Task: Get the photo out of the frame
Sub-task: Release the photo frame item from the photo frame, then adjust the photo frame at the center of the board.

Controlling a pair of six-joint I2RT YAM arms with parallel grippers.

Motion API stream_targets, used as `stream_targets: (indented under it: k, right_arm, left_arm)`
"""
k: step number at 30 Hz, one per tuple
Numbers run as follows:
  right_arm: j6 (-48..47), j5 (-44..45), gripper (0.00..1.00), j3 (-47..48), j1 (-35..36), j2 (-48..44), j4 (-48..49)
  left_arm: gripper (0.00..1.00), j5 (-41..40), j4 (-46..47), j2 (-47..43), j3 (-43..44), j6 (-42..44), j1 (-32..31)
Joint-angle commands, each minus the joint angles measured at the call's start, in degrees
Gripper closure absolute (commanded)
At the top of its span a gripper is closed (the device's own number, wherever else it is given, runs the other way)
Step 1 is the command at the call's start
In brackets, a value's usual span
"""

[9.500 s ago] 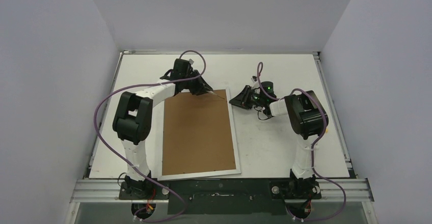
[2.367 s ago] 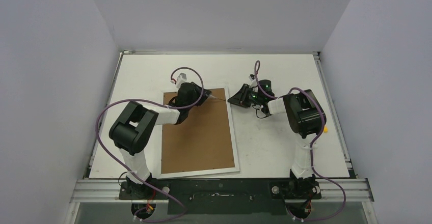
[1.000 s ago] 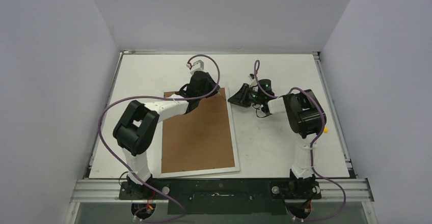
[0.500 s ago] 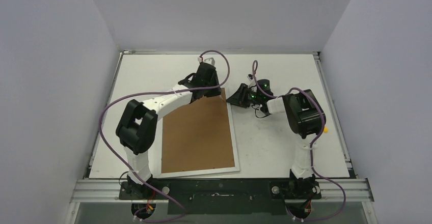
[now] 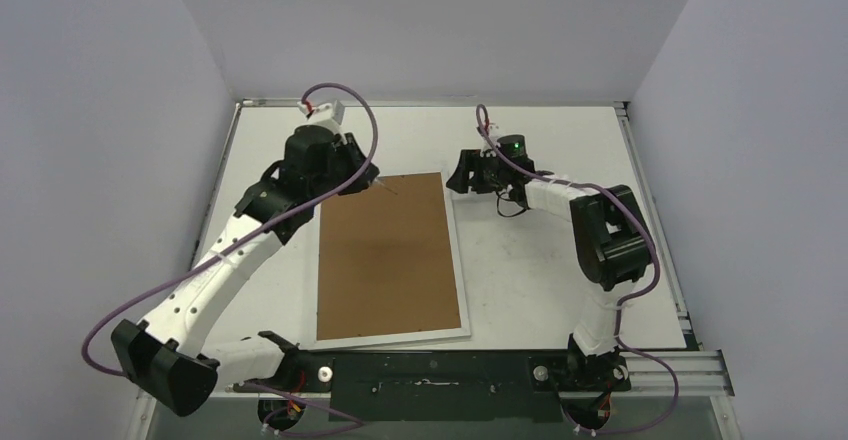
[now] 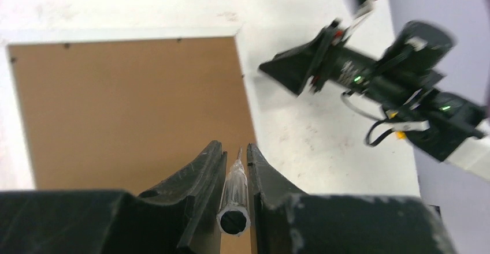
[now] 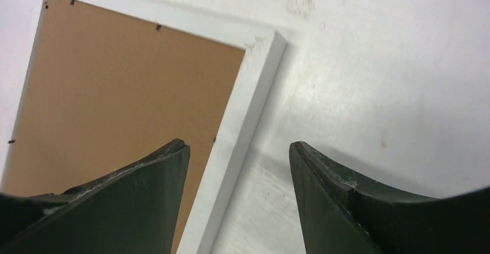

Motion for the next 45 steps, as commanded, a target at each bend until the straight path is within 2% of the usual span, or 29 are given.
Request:
stream_targets:
  k: [1,5,7,13,16,21,26,31,33,36,38,42,45]
  right_arm:
    - [-16.43,2.10,0.35,7.57,2.22,-2.57,-3.07]
    - [-34.23,0.60,0.32,18.34,7.02,3.02,-14.05]
    - [-39.06,0.35,0.31,25.46,8.31,7.70,-20.49]
    - [-43.21,-1.95,0.17,37.63,7.99,16.64,-25.88]
    - [-45.45,-2.60,0.16,43.34,7.73,20.75,-29.16]
    - [-48.82,-3.69,0.22,52.52,7.38,27.03,-35.22]
    - [-49.28,-4.99,0.41,54.91,6.12,29.66,-36.64]
    - [-47.50,-4.35,0.55,53.28,3.71,29.95,-37.45]
    - [-44.49,-0.96,0.67,50.87,1.94,28.95,-36.40]
    - [-36.67,-1.51,0.83,42.06,-2.43,24.58,-30.17]
    - [-30.09,0.62,0.86,33.38,-5.08,19.03,-23.32]
    - [-18.25,11.43,0.88,19.13,-8.85,9.06,-14.10]
    - [-11.11,12.54,0.86,8.26,-9.21,1.42,-8.99]
  left_arm:
    - [1.00,-0.72,-8.90,-5.67,-6.21,0.11,2.18]
    - [1.00,0.82,-13.60,-11.48,-9.87,0.94,4.83]
    - [1.00,1.83,-15.36,-13.51,-11.08,1.41,6.11]
    - [1.00,2.10,-18.45,-18.49,-12.51,1.91,8.35]
    - [1.00,2.52,-19.38,-19.65,-12.46,1.87,9.02]
    - [1.00,2.57,-20.40,-20.38,-12.13,1.89,9.81]
    - [1.00,2.17,-20.65,-20.88,-12.28,2.00,10.64]
    - [1.00,3.09,-19.95,-20.23,-12.55,2.00,11.11]
    - [1.00,3.61,-19.25,-19.76,-12.67,1.91,11.26]
    - [1.00,3.97,-18.01,-18.79,-13.17,1.83,11.54]
    - [1.00,5.97,-16.71,-18.17,-13.93,1.67,11.61]
    - [1.00,7.92,-14.68,-16.53,-14.64,1.40,12.06]
    - [1.00,8.63,-13.34,-15.66,-15.20,0.96,12.32]
